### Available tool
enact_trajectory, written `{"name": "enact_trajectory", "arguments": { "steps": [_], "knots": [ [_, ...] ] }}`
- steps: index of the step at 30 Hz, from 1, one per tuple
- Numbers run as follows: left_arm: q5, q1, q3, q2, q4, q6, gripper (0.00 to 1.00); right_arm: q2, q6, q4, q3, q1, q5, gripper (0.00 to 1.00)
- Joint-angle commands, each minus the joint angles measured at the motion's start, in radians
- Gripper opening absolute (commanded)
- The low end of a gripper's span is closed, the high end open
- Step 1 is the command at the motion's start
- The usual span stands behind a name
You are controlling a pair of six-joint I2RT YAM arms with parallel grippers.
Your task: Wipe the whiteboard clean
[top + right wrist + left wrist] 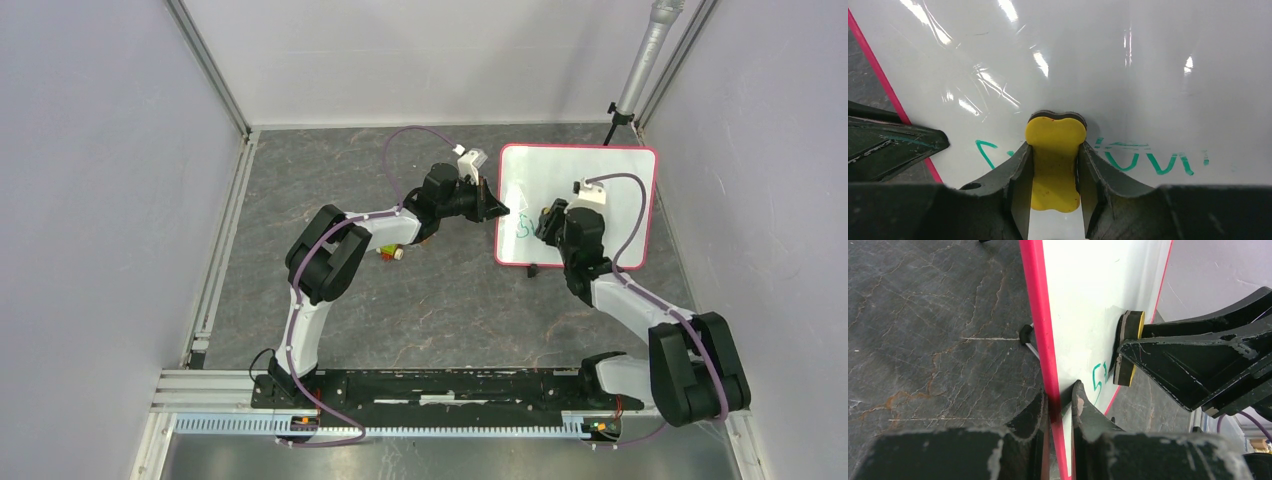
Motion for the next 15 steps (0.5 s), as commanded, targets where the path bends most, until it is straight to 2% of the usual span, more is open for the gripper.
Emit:
{"name": "enact_trajectory", "arguments": {
  "steps": [1,5,11,15],
  "knots": [
    [-0.185,0.001,-0.011,0.059,-0.149,0.183,0.02,0.026,-0.001,-0.075,0.024,-0.001,0.032,0.4],
    [-0.185,0.001,-0.01,0.058,-0.149,0.183,0.02,0.005,-0.025,-0.084,-0.018,-0.081,0.029,0.4],
    [-0.183,0.001,-0.011,0.059,-0.149,0.184,0.02,0.0,-0.068,-0.074,-0.112,-0.322,-0.021,0.4],
    [-0.183,0.0,-0.009,0.059,-0.149,0.185,0.02,0.002,-0.073,-0.08,-0.112,-0.359,-0.032,0.4]
  ]
}}
